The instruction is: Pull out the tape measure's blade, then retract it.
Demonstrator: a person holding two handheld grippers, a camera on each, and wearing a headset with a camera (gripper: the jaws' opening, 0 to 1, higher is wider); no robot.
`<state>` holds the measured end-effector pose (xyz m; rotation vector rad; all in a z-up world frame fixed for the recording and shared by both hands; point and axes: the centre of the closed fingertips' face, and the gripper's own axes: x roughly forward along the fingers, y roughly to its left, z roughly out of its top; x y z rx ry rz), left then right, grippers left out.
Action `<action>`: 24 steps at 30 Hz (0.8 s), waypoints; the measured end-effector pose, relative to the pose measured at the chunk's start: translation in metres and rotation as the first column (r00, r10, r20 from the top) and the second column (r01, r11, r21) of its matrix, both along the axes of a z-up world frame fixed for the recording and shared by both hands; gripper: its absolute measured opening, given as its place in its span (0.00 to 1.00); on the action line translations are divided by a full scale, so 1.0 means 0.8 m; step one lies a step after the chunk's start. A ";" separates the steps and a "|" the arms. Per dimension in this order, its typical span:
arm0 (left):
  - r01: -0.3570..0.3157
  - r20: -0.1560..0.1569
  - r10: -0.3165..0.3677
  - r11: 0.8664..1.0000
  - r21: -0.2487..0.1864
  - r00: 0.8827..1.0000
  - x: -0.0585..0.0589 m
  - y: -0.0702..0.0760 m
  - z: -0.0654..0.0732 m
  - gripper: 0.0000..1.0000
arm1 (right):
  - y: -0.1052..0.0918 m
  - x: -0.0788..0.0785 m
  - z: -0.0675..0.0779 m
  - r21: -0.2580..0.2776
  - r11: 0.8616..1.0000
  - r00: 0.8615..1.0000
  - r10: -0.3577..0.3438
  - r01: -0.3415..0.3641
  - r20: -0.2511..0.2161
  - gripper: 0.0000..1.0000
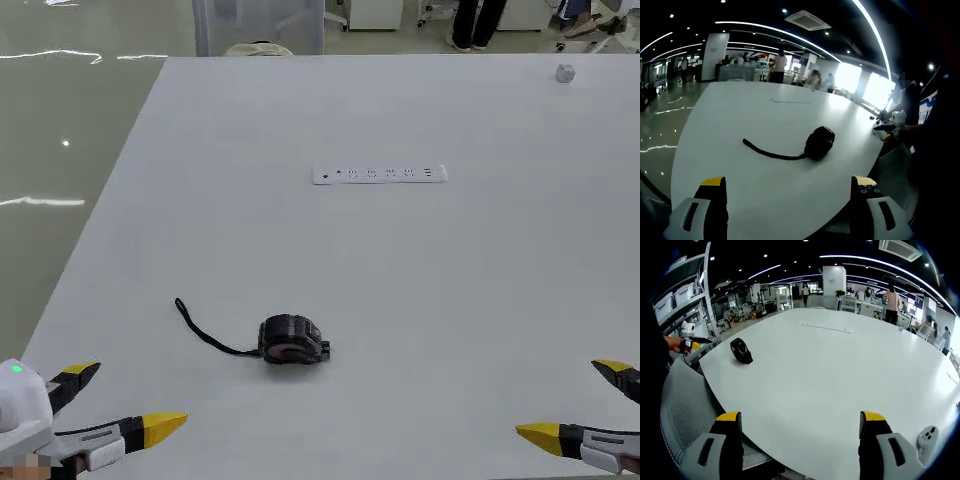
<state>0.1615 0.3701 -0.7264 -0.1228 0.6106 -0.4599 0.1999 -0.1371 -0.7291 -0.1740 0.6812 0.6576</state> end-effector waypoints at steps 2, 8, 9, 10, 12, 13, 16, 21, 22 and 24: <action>-0.002 0.013 0.002 1.000 0.000 1.000 -0.002 0.006 0.005 1.00 | -0.005 -0.004 0.002 -0.010 1.000 1.000 0.012 -0.012 0.000 1.00; -0.002 0.035 0.001 1.000 0.019 0.999 -0.003 0.014 0.018 1.00 | -0.024 0.003 0.001 -0.025 1.000 1.000 -0.009 0.009 0.008 1.00; -0.008 0.033 0.008 1.000 0.013 0.999 -0.004 0.015 0.017 1.00 | -0.026 0.005 0.005 -0.022 1.000 1.000 -0.013 0.013 0.019 1.00; -0.010 0.033 0.010 1.000 0.013 0.999 -0.004 0.015 0.016 1.00 | -0.028 0.005 0.006 -0.023 1.000 1.000 -0.014 0.015 0.025 1.00; -0.010 0.027 0.010 1.000 0.011 1.000 -0.007 0.015 0.014 1.00 | -0.032 0.004 0.005 -0.027 0.999 1.000 -0.017 0.018 0.026 1.00; -0.008 0.027 0.008 1.000 0.012 1.000 -0.007 0.013 0.014 1.00 | -0.034 0.003 0.004 -0.029 0.999 1.000 -0.018 0.019 0.025 1.00; -0.009 0.036 0.008 1.000 0.013 0.999 -0.005 0.011 0.016 1.00 | -0.037 -0.002 0.001 -0.033 0.999 1.000 -0.017 0.017 0.017 1.00; -0.008 0.043 0.008 1.000 0.005 0.999 0.000 0.006 0.021 1.00 | -0.038 -0.007 0.000 -0.047 0.999 1.000 -0.004 0.005 0.013 1.00; -0.006 0.043 0.006 1.000 0.004 0.999 0.001 0.006 0.021 1.00 | -0.038 -0.007 0.001 -0.049 0.999 1.000 -0.002 0.003 0.015 1.00; -0.005 0.045 0.005 1.000 0.004 0.999 0.002 0.005 0.022 1.00 | -0.038 -0.008 0.002 -0.049 0.999 1.000 -0.004 0.004 0.015 1.00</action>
